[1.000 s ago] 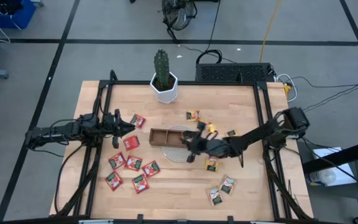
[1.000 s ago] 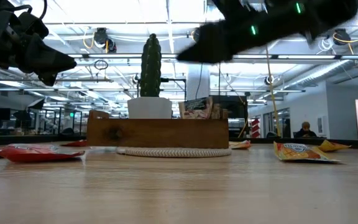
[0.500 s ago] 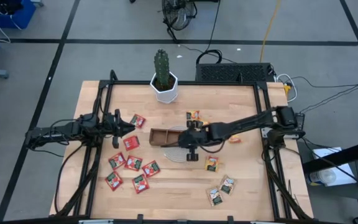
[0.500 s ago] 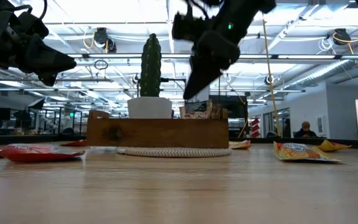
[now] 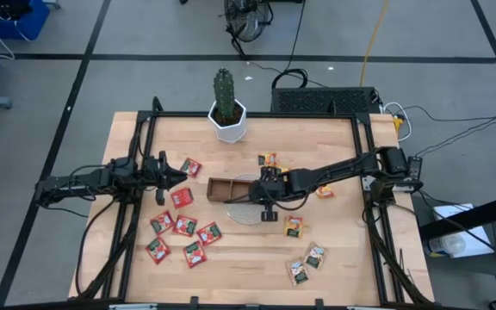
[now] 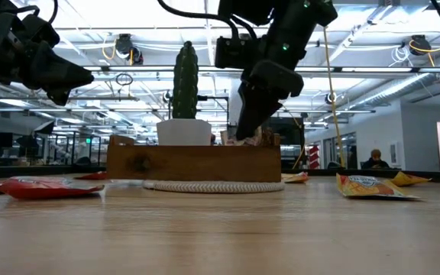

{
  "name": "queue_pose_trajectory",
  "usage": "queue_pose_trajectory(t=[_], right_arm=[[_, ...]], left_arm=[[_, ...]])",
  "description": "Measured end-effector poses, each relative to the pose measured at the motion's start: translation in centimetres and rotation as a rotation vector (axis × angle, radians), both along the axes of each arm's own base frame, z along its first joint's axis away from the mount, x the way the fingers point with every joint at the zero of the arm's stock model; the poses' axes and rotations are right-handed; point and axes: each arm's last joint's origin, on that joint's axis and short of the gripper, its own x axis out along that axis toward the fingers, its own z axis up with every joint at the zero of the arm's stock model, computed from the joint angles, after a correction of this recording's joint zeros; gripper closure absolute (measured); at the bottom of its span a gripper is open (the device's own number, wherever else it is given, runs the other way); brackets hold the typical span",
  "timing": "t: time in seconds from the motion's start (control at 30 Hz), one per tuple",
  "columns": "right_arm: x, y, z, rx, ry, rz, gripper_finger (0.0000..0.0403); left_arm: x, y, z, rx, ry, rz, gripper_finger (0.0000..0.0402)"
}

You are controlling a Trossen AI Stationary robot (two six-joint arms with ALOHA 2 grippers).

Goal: Pick & Place Tea
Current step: Put the brown tea bag into the right section of the wooden organizer

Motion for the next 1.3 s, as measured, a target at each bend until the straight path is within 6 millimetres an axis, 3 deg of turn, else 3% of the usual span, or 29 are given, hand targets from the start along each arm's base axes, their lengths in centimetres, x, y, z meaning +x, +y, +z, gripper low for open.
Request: queue_pose_trajectory(t=[0.4, 0.73, 1.3], right_arm=[[-0.8, 0.3, -1.6, 0.005, 0.028, -0.001, 0.0403], [-0.1, 0.5, -4.4, -0.025, 0.100, 0.017, 0.0403], [-0.2, 1.5, -4.4, -0.278, 0.060, -0.027, 0.0403]], left_arm=[[0.0, 0.0, 0.0, 0.000, 0.000, 0.000, 0.0344], [0.0, 0.0, 0.0, 0.000, -0.001, 0.001, 0.0344], [0.0, 0.0, 0.0, 0.000, 0.000, 0.001, 0.0344]])
